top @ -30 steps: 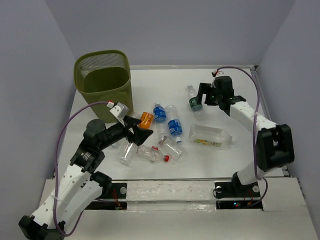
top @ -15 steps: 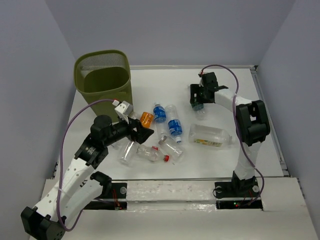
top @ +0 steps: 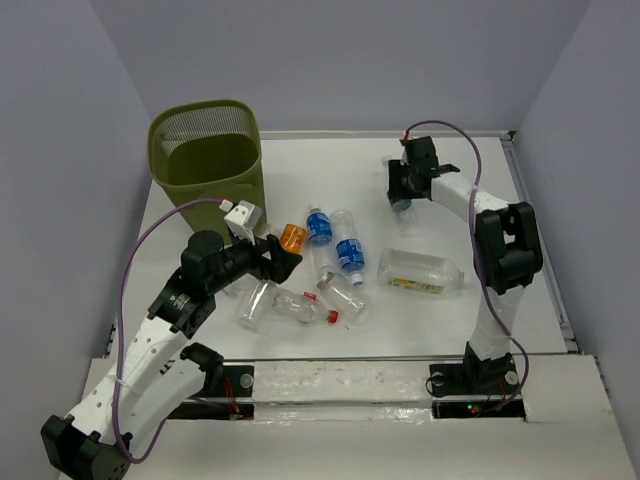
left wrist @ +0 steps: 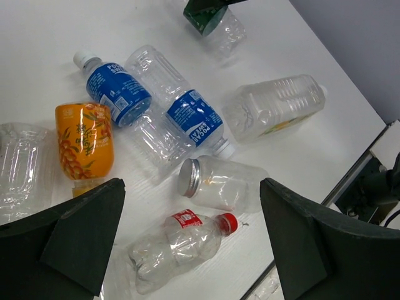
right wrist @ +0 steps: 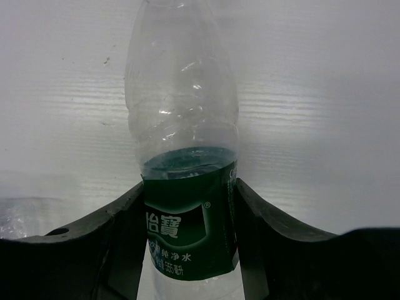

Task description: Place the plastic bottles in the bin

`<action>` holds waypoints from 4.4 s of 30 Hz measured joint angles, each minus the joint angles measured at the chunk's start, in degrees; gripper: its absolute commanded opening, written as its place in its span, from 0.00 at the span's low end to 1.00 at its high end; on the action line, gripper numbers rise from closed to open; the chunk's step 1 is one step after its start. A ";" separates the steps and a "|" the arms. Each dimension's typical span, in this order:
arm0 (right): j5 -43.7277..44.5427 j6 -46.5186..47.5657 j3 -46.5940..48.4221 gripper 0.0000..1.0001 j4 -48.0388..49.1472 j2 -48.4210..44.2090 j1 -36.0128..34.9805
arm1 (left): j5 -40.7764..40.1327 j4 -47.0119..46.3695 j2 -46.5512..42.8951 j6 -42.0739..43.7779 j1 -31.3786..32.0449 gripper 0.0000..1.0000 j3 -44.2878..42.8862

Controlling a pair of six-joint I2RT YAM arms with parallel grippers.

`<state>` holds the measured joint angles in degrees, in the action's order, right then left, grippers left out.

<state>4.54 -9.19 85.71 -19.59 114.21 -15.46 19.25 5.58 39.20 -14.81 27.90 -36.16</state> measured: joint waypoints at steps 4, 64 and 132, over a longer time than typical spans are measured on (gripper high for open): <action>0.66 0.24 -0.04 0.30 -0.79 -4.07 -0.61 | -0.50 0.20 -0.02 0.00 0.00 0.99 0.00; -13.70 -7.10 -12.52 0.88 37.03 -31.12 -33.38 | -32.17 15.78 16.31 -11.15 -3.91 0.99 -4.83; -13.07 -0.57 -30.14 0.83 14.40 -24.06 -48.00 | -32.20 -0.11 26.23 -3.52 -11.04 0.63 -44.72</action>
<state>-8.54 -9.76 55.57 -5.19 90.15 -63.46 -12.95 5.48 65.43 -18.33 16.86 -80.88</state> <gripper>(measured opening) 0.834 0.669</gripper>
